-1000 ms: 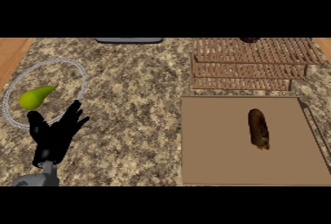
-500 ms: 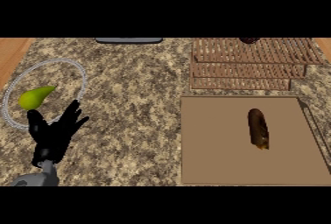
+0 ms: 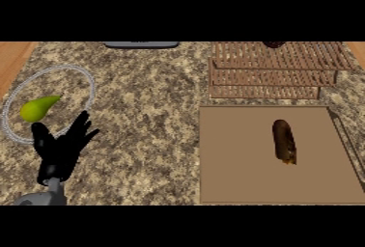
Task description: Pick the cupcake from the tray and place it in the tiered shelf
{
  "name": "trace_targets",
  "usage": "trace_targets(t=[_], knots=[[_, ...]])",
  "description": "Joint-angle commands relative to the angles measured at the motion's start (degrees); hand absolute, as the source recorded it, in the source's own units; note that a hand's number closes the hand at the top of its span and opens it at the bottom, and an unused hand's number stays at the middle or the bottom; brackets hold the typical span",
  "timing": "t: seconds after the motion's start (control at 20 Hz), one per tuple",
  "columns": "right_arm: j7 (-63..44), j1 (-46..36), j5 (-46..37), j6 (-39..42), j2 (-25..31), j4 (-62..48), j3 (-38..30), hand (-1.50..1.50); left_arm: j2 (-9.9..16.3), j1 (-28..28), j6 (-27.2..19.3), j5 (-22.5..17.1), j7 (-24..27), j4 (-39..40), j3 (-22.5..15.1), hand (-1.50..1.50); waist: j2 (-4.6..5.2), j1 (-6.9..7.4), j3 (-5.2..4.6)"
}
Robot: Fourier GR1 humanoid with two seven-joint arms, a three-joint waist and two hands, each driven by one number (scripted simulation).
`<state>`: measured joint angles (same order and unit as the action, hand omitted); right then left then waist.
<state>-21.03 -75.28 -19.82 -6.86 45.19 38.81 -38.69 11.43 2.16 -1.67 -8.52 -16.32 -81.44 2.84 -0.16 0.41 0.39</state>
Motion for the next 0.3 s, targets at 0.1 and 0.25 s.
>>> trace_targets(t=[0.1,0.25], knots=[[1.0,2.4,5.2,9.4,10.8,-4.5,-4.2,-1.5,-1.1,-0.8,-0.5,0.5,-2.9,0.5,-1.2,0.0,0.41,0.02,-0.33],[4.5,7.1,8.9,13.6,12.3,-4.9,-7.0,-1.5,-1.2,0.5,-0.1,0.9,-0.8,3.7,-0.6,0.0,0.34,-0.63,-0.34]])
